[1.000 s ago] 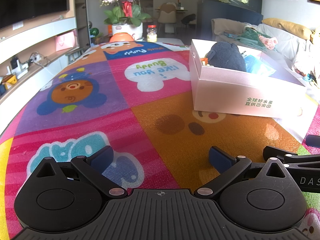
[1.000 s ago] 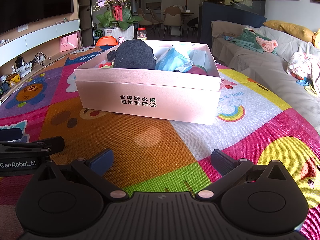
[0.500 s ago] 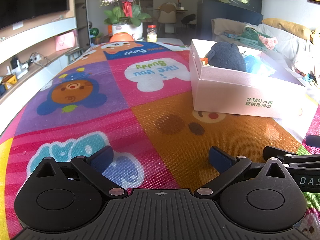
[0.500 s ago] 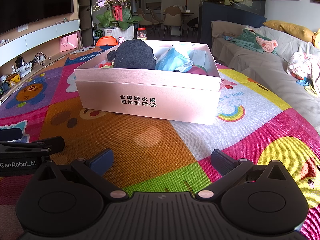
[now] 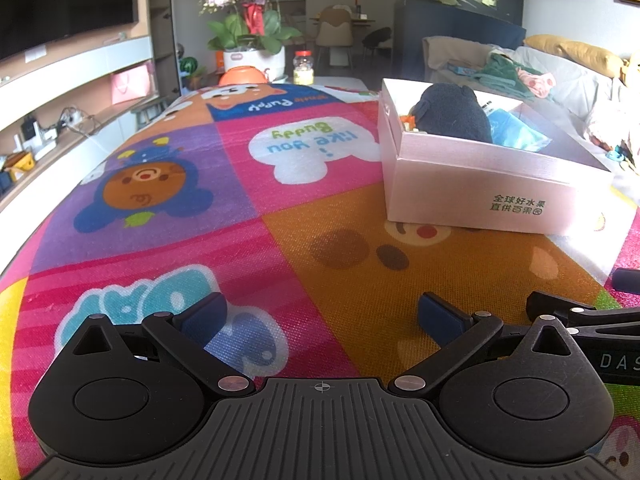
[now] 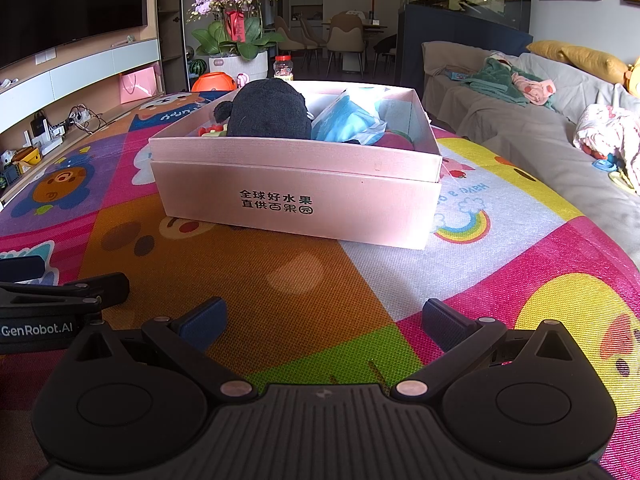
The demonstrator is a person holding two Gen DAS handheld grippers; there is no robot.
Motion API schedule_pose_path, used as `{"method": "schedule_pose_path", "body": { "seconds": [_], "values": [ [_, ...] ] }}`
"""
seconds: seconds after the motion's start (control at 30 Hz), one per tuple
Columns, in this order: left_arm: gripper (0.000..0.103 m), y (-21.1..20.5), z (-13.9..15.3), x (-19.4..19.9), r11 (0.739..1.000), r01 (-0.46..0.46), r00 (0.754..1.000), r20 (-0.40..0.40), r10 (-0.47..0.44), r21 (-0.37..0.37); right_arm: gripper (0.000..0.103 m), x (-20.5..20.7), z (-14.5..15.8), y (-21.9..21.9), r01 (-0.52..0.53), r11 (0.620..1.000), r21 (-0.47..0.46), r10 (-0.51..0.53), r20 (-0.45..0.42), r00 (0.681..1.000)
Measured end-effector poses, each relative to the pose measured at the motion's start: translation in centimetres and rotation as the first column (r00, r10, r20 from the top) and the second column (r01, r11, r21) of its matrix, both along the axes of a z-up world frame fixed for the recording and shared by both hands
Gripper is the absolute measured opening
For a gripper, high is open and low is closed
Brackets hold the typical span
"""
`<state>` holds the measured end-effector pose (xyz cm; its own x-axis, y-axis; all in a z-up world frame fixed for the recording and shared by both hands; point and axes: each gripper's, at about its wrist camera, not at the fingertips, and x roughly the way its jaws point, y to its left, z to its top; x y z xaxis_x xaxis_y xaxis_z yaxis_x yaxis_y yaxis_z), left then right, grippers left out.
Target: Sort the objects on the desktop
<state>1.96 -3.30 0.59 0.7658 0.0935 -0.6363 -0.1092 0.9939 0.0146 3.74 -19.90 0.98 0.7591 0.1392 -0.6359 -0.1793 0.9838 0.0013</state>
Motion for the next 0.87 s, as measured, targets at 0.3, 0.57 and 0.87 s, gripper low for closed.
{"method": "schedule_pose_path", "body": {
  "seconds": [0.3,0.57,0.87],
  "values": [
    [0.103,0.59,0.47,-0.88,0.998,0.064,0.996,-0.056,-0.065,-0.018,0.103,-0.04,0.0,-0.01,0.0,1.0,0.0,0.0,0.0,1.0],
    [0.103,0.43,0.43,-0.41,0.997,0.069,0.996,-0.054,-0.07,-0.019,0.103,-0.14,0.02,0.18,0.001,1.0,0.0,-0.001,0.0,1.0],
    [0.103,0.63,0.36,-0.41,0.997,0.078,0.996,-0.042,-0.079,-0.026,0.103,-0.15,0.02,0.18,0.0,1.0,-0.001,0.0,0.001,1.0]
  ]
}}
